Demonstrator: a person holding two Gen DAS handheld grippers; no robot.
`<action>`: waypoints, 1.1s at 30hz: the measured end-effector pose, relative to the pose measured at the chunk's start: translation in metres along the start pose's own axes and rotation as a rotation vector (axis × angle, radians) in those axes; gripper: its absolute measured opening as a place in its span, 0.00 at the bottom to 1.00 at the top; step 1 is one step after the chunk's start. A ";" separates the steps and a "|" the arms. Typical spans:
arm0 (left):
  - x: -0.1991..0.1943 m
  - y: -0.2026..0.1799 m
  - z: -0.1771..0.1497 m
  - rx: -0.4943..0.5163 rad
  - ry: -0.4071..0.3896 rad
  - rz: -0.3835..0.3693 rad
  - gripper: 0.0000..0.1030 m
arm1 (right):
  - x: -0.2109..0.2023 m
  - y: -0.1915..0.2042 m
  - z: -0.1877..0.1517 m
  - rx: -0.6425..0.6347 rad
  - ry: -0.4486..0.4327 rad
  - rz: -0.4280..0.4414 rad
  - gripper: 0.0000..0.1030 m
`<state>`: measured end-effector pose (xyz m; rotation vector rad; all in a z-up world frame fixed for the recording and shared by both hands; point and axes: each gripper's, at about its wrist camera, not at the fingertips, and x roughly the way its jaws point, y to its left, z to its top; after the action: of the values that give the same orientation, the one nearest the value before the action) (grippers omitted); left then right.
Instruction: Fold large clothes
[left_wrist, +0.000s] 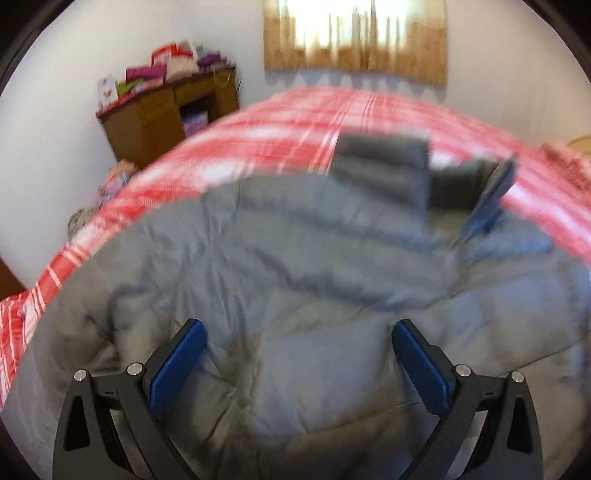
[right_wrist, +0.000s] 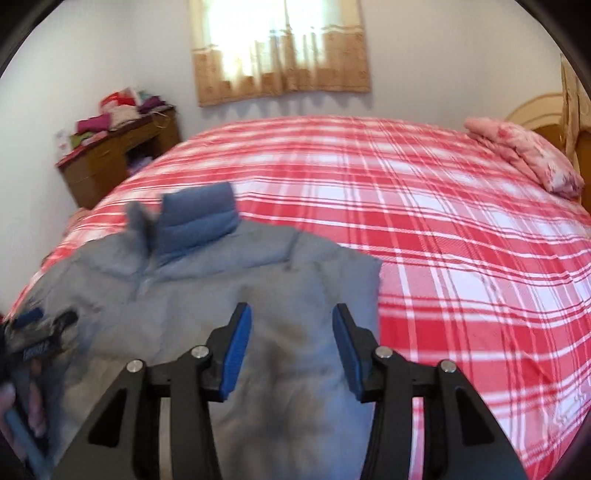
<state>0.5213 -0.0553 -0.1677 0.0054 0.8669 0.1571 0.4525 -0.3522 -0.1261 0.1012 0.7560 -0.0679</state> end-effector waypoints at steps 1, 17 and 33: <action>0.006 -0.001 -0.005 0.004 0.012 0.005 0.99 | 0.013 0.000 -0.002 -0.006 0.018 -0.007 0.46; 0.011 -0.010 -0.009 0.015 0.011 0.040 0.99 | 0.044 -0.008 -0.018 -0.017 0.084 0.014 0.45; 0.011 -0.007 -0.008 -0.005 0.010 0.027 0.99 | -0.036 0.034 -0.041 -0.120 0.040 0.066 0.65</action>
<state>0.5234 -0.0615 -0.1821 0.0118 0.8766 0.1847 0.4023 -0.3124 -0.1285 0.0134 0.7942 0.0419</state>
